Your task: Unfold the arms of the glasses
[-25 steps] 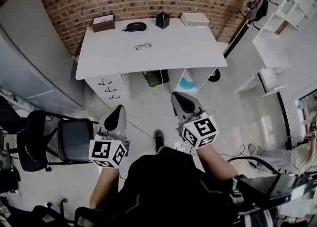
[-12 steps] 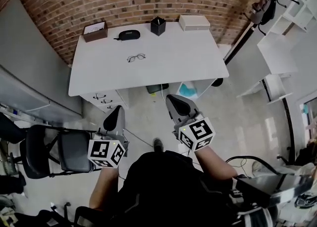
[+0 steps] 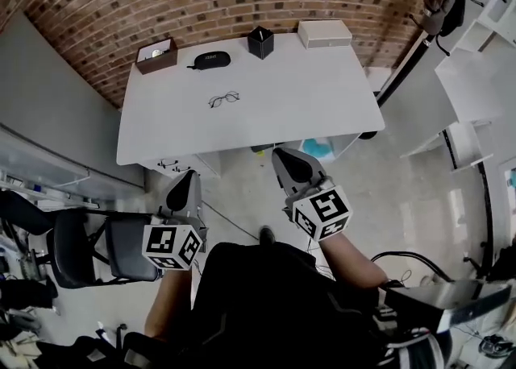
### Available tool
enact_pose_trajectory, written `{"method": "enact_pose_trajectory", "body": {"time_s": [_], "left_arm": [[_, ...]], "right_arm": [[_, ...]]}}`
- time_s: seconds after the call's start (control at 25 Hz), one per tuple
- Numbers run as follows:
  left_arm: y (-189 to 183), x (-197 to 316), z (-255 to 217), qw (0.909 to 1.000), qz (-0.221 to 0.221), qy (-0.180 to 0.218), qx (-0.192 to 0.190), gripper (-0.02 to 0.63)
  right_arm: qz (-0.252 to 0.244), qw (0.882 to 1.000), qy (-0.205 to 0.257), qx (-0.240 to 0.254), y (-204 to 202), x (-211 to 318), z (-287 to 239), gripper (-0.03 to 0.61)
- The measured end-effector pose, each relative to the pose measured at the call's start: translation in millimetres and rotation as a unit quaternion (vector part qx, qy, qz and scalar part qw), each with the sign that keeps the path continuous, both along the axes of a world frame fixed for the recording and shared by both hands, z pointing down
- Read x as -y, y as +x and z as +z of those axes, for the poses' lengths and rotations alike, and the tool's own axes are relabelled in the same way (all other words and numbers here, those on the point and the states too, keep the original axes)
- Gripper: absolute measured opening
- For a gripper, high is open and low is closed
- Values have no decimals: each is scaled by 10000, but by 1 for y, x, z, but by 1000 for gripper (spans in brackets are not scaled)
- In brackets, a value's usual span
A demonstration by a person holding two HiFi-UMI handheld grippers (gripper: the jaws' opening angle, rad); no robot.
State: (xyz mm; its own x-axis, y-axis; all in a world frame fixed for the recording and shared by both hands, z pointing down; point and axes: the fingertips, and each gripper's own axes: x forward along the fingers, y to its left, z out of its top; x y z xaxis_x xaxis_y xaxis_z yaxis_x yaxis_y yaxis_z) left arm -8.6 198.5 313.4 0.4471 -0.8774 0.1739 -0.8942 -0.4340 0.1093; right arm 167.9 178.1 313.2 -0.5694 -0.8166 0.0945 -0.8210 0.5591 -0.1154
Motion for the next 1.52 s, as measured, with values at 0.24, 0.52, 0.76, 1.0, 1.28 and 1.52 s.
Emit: {"method": "enact_pose_trajectory", "body": {"time_s": [0.24, 0.52, 0.76, 1.0, 1.28, 1.52], "left_arm": [[-1, 18, 7, 10000, 18, -32, 84, 9], [-10, 57, 20, 9999, 114, -42, -45, 9], [-25, 106, 19, 9996, 245, -2, -172, 9], [-45, 156, 21, 9993, 305, 46, -221, 9], [-68, 207, 26, 9986, 394, -23, -344, 9], [-90, 244, 32, 9981, 517, -105, -328, 9]], "right_arm": [[3, 10000, -12, 21, 1, 22, 5, 9], [68, 9998, -76, -180, -9, 57, 16, 9], [49, 9994, -82, -324, -30, 103, 13, 9], [107, 9992, -175, -345, -53, 151, 12, 9], [237, 9979, -363, -486, -76, 202, 23, 9], [400, 9968, -446, -538, -92, 241, 28, 9]]}}
